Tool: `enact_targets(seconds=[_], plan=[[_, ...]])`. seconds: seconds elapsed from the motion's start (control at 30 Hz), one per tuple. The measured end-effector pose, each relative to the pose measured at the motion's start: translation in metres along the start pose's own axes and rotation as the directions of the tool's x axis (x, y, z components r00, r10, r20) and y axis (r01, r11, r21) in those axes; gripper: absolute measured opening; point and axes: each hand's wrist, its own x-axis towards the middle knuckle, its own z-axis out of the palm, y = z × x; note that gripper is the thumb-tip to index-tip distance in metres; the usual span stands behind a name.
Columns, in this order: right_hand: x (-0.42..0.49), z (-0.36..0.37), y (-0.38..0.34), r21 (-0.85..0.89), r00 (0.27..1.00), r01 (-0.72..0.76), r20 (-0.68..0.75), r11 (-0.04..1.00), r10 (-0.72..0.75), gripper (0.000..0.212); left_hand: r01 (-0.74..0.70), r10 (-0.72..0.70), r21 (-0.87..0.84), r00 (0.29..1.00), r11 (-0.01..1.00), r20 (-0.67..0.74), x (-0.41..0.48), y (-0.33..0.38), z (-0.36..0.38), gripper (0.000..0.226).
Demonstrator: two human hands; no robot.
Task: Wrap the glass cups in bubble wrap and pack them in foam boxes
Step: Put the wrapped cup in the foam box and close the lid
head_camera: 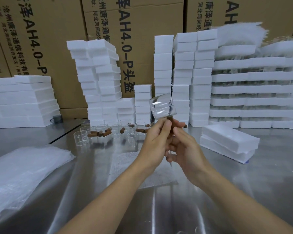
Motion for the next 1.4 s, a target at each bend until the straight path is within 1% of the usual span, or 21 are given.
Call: enact_targets(seconds=[0.07,0.13,0.2,0.3,0.4,0.57,0.87,1.07,1.13,1.23,1.3,1.4], plan=[[-0.001,0.002,-0.004,0.169,0.994,-0.104,0.06,0.98,0.096,0.035,0.031,-0.031,-0.01,0.999,0.999,-0.028,0.0,0.001,0.002,0.031],[-0.001,0.002,-0.005,0.281,0.981,-0.19,0.099,0.941,0.169,0.031,0.046,-0.047,-0.014,0.998,0.999,-0.049,0.001,0.0,0.002,0.026],[-0.001,0.003,-0.004,0.34,0.967,-0.253,0.121,0.906,0.224,0.031,0.054,-0.056,-0.034,0.997,0.998,-0.059,0.001,-0.001,0.001,0.022],[-0.001,0.005,-0.001,0.388,0.948,-0.317,0.129,0.865,0.29,0.038,0.091,-0.093,-0.026,0.991,0.996,-0.094,-0.001,0.0,0.002,0.02],[-0.001,0.006,0.0,0.395,0.941,-0.337,0.116,0.855,0.317,0.045,0.115,-0.116,-0.015,0.987,0.993,-0.107,-0.003,0.001,0.003,0.021],[-0.002,0.007,-0.001,0.396,0.938,-0.344,0.112,0.851,0.327,0.049,0.123,-0.124,-0.016,0.987,0.992,-0.105,-0.003,0.0,0.002,0.02],[0.0,0.006,0.001,0.384,0.941,-0.338,0.11,0.859,0.321,0.049,0.086,-0.089,-0.038,0.992,0.996,-0.092,-0.002,-0.005,0.001,0.015],[-0.001,0.006,0.01,0.394,0.946,-0.319,0.071,0.862,0.318,0.054,0.133,-0.129,0.049,0.988,0.99,-0.086,-0.001,-0.006,-0.001,0.017],[-0.001,0.007,0.014,0.409,0.947,-0.311,0.056,0.858,0.317,0.053,0.152,-0.147,0.068,0.986,0.986,-0.078,-0.001,-0.008,-0.003,0.018],[0.0,0.007,0.015,0.424,0.947,-0.31,0.057,0.851,0.316,0.049,0.163,-0.159,0.052,0.985,0.985,-0.073,0.0,-0.011,-0.003,0.019],[0.0,0.007,0.014,0.425,0.947,-0.313,0.066,0.85,0.316,0.044,0.155,-0.151,0.033,0.984,0.987,-0.091,0.001,-0.013,-0.002,0.022],[0.001,0.007,0.013,0.408,0.947,-0.311,0.058,0.858,0.316,0.044,0.157,-0.159,-0.02,0.977,0.987,-0.14,0.001,-0.016,0.002,0.024]])
